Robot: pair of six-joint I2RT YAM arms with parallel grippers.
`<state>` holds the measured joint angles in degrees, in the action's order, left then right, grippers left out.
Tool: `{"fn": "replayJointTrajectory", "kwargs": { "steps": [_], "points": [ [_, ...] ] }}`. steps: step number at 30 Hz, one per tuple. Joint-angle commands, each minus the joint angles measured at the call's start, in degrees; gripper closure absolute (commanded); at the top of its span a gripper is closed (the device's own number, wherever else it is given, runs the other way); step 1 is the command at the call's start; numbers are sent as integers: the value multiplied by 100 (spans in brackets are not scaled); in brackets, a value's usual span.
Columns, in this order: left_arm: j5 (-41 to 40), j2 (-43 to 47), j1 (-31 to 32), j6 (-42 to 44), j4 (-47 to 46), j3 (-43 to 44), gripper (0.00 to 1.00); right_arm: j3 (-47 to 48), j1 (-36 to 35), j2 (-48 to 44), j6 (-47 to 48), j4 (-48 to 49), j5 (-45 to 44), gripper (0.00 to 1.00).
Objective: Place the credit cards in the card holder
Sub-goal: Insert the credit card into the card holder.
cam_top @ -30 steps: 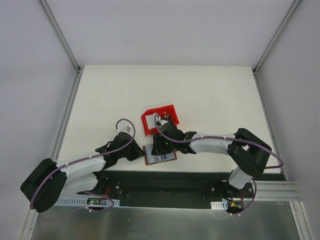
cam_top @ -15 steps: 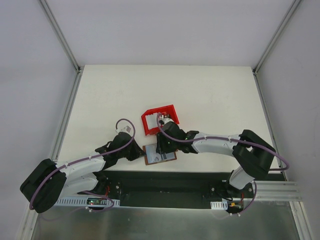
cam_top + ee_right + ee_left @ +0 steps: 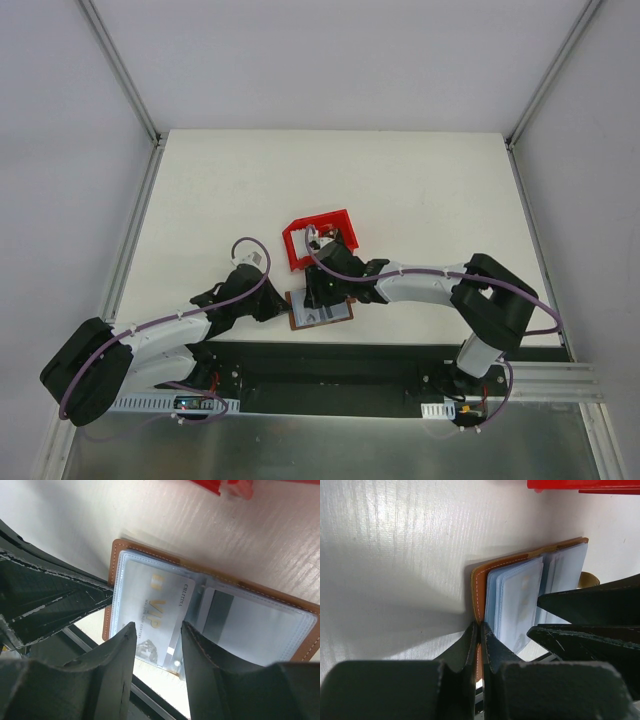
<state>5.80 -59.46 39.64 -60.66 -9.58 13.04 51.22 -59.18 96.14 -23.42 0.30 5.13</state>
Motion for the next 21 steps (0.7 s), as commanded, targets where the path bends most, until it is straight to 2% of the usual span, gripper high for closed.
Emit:
{"fn": "replayJointTrajectory", "kwargs": {
  "steps": [1, 16, 21],
  "points": [
    [17, -39, -53, 116, 115, 67, 100, 151, -32, -60, 101, 436, 340, 57],
    [35, -83, -53, 151, 71, 94, 100, 90, -32, -34, 101, 928, 700, 57],
    [61, -75, -53, 187, 88, 103, 100, 28, -32, -191, 144, 754, 368, 57]
  ]
}}
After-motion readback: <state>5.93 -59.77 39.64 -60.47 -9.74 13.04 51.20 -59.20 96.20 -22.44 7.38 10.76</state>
